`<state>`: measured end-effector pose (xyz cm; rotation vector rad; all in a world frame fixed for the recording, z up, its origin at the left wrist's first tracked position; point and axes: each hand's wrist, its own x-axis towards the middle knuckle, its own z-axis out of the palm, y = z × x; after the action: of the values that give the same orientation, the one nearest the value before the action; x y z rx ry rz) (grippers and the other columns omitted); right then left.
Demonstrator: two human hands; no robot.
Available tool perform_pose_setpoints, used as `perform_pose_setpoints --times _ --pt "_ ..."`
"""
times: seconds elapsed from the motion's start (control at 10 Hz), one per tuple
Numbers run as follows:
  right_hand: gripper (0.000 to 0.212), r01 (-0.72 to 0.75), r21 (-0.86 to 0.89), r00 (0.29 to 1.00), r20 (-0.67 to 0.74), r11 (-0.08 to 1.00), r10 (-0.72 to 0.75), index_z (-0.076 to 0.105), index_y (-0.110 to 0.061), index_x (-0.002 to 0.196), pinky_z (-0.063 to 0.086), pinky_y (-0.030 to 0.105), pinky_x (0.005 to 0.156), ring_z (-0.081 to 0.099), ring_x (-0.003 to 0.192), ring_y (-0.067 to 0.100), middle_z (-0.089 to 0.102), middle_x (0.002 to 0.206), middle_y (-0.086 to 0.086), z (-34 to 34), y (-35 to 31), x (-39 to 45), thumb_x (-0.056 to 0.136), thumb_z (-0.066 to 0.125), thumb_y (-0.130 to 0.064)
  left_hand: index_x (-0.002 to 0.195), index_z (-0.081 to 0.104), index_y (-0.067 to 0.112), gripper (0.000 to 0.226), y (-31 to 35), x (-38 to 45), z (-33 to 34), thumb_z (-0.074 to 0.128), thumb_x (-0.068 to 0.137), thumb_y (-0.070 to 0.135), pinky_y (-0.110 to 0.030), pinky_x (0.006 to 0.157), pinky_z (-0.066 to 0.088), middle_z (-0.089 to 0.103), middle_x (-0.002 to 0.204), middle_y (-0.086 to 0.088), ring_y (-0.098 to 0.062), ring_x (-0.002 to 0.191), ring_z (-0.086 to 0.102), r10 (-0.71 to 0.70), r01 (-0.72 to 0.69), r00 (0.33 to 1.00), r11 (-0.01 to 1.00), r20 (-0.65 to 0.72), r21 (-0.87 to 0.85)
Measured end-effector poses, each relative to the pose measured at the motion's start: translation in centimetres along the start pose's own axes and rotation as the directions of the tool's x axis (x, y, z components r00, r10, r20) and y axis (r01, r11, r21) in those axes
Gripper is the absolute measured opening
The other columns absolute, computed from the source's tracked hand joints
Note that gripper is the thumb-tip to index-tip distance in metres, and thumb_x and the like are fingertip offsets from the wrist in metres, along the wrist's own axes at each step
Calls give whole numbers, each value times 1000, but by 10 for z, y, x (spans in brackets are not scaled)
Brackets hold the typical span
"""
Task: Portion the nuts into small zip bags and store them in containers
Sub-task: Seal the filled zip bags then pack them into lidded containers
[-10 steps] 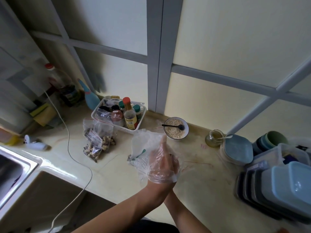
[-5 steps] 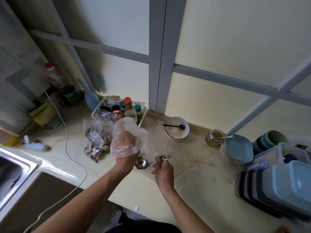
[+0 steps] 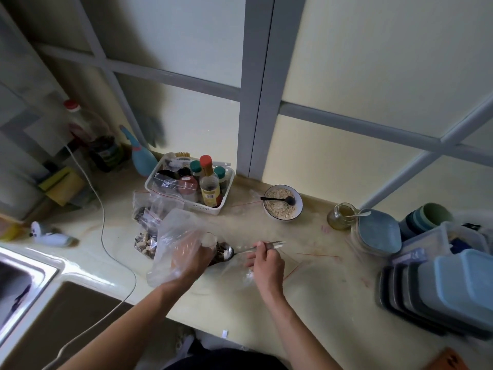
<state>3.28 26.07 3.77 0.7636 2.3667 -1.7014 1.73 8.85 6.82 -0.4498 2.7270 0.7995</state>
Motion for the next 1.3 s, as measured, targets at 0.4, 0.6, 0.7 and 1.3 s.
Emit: perform_pose_setpoints --times 0.4,0.6,0.7,1.3 --pt "39 2 121 978 -208 993 24 68 -12 87 62 45 72 69 54 19 73 63 4 -12 -27 6 107 40 -30 148 29 -4 67 -18 31 16 64 92 0 -21 91 38 46 107 2 -21 104 50 75 -37 988 963 133 -267" --pt "41 36 103 964 -267 994 -7 68 -15 83 61 48 74 70 55 20 72 61 2 -10 -37 3 107 38 -32 153 17 -1 77 -25 43 20 62 92 -6 -32 107 32 34 152 -27 -39 138 39 115 -49 974 949 197 -310" --pt "41 37 105 959 -285 994 -5 68 -15 81 60 50 75 70 55 20 71 61 3 -10 -42 2 105 39 -31 154 14 -1 86 -25 47 16 69 87 -1 -42 110 37 34 150 -30 -44 135 40 165 -93 969 933 183 -348" --pt "19 388 -93 880 332 917 -339 78 -29 109 58 24 72 74 73 10 74 95 -7 25 -56 -24 97 65 -21 139 34 -8 80 -57 82 28 83 81 18 -17 97 29 48 136 -25 -36 127 47 403 -337 893 894 200 -295"
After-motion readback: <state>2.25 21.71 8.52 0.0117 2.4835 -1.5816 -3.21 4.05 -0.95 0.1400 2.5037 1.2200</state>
